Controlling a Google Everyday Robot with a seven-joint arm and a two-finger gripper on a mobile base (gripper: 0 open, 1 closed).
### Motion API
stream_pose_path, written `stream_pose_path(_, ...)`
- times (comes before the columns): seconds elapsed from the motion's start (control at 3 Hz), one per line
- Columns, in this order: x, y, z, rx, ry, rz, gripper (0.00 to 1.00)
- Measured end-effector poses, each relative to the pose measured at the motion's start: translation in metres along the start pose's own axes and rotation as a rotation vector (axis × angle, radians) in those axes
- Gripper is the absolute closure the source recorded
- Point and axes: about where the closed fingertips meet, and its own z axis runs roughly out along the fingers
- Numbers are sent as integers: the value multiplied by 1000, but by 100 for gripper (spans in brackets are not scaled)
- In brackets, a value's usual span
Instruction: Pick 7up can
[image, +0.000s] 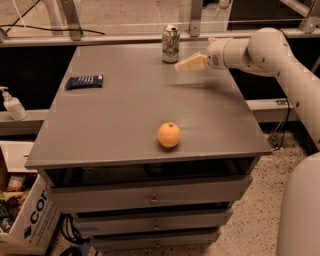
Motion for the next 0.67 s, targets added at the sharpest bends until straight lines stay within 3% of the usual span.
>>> stream_pose_path(0.67,2,-5,42,-14,11,20,0)
